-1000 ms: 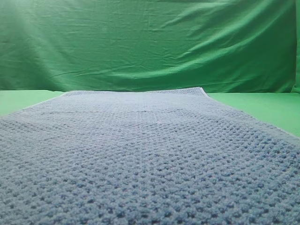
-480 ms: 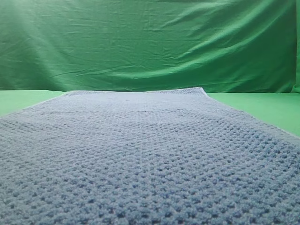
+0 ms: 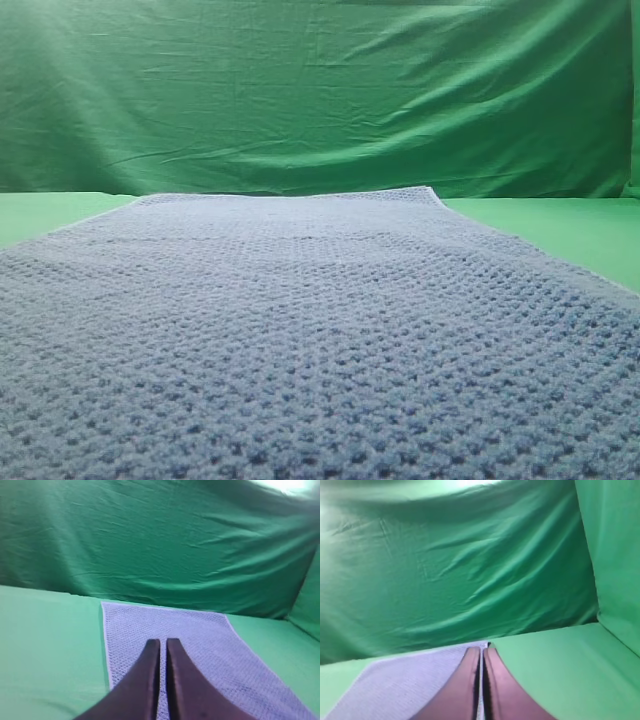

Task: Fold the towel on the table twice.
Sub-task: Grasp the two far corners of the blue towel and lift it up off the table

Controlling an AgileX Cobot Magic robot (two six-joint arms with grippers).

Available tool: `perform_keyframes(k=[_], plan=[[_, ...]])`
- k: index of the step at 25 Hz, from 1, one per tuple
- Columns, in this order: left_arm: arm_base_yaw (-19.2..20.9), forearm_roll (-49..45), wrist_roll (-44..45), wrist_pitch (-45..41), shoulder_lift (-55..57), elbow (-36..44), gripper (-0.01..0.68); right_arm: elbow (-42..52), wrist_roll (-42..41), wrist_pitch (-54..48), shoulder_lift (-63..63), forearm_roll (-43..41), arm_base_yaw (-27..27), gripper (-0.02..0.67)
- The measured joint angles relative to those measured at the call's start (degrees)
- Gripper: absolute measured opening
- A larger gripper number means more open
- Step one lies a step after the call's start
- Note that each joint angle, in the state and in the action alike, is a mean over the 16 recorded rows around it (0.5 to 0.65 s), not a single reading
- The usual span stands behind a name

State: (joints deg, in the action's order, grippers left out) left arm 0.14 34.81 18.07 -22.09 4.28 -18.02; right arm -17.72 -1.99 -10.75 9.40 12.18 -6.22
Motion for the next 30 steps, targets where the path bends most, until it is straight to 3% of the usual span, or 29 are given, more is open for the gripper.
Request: perform_keyframes(k=[6,14,22,30], plan=[[-0.7,-3.5,2.0,-10.0,9.3,-8.3,0.047,-6.1,-2.9,-4.8,7.3,1.9,0.0,0.000],[-2.9,-10.8,-5.3,-18.6,25.8,-17.1,0.016,-16.2,-9.1,-18.5,23.2,1.6,-0.1,0.000],[-4.6,-15.5,-11.0,-22.3,41.4,-23.7,0.000,-24.8,-11.5,-28.7,40.4,-1.6,-3.7,0.000],[-6.9,-16.7,-11.1,-22.2,56.0,-30.2,0.000,-34.3,-6.1,-33.9,57.8,-7.2,-10.2,0.000]])
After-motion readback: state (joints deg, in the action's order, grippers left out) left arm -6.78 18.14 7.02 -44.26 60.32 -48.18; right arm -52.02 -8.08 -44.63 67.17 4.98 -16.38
